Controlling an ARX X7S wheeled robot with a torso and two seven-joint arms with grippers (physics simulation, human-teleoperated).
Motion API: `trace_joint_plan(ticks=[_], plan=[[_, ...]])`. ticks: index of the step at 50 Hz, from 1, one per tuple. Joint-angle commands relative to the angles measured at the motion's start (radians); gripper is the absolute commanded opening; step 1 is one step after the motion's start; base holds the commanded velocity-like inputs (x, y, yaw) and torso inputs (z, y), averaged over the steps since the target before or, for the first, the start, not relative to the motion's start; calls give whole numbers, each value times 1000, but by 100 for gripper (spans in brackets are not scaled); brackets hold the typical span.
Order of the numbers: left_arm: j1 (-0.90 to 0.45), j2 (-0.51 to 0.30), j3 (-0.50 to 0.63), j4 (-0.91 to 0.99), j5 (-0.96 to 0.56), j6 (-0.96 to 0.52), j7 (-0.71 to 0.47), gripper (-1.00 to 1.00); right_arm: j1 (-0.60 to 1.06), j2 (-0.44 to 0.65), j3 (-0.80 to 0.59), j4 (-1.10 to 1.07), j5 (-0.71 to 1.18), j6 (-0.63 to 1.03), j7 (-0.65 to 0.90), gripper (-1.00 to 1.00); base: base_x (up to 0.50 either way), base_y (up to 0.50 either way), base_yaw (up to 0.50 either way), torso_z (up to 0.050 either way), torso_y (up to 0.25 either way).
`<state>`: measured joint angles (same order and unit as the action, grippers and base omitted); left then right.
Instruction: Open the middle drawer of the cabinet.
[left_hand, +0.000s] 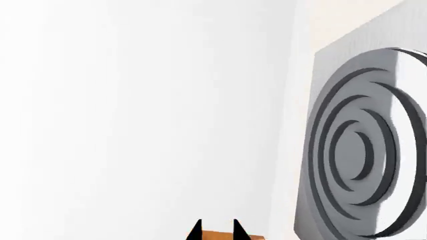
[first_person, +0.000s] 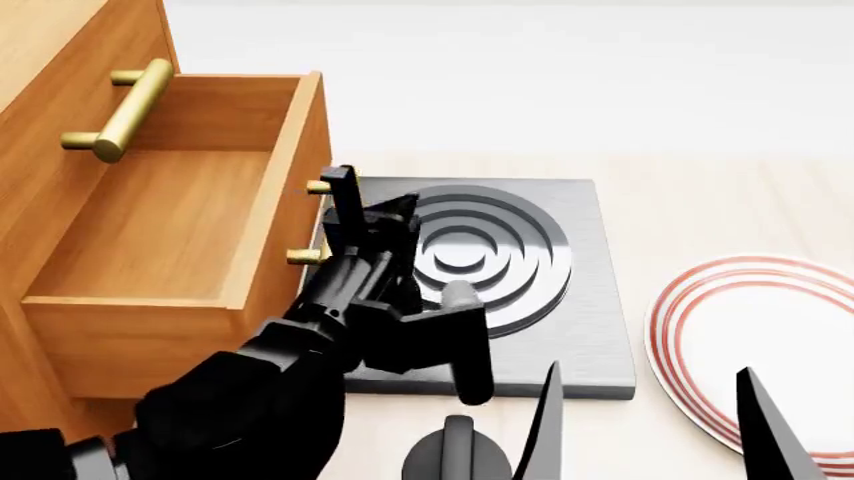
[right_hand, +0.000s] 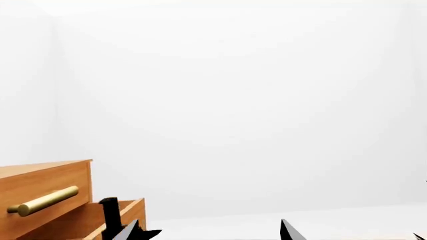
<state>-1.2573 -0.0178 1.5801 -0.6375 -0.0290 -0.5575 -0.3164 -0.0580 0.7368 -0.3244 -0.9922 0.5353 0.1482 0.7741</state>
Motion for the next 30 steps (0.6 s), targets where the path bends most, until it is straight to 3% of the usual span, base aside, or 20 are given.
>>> trace_joint_plan(ticks=[1, 9, 12, 14, 17, 26, 30], plan=[[-32, 18, -10, 37, 30, 12, -82, 100, 0, 5, -8, -1, -2, -4, 5, 100, 0, 0, 0, 0, 0], [-54, 18, -14, 34, -5, 54, -170, 100, 7, 6, -14, 0, -1, -1, 10, 100, 0, 0, 0, 0, 0], [-87, 18, -22, 30, -120, 84, -237, 100, 9, 6, -17, 0, -2, 0, 11, 100, 0, 0, 0, 0, 0], [-128, 18, -39, 5, -325, 139, -304, 100, 12, 6, -19, -1, -1, 2, 13, 100, 0, 0, 0, 0, 0], [-174, 18, -41, -34, -500, 199, -345, 100, 12, 8, -20, -2, -1, 1, 14, 100, 0, 0, 0, 0, 0], [-235, 18, -38, -97, -608, 219, -385, 100, 12, 10, -25, 3, -2, -5, 15, 100, 0, 0, 0, 0, 0], [-276, 18, -48, -144, -767, 232, -359, 100, 11, 15, -24, 0, 1, -7, 18, 100, 0, 0, 0, 0, 0]])
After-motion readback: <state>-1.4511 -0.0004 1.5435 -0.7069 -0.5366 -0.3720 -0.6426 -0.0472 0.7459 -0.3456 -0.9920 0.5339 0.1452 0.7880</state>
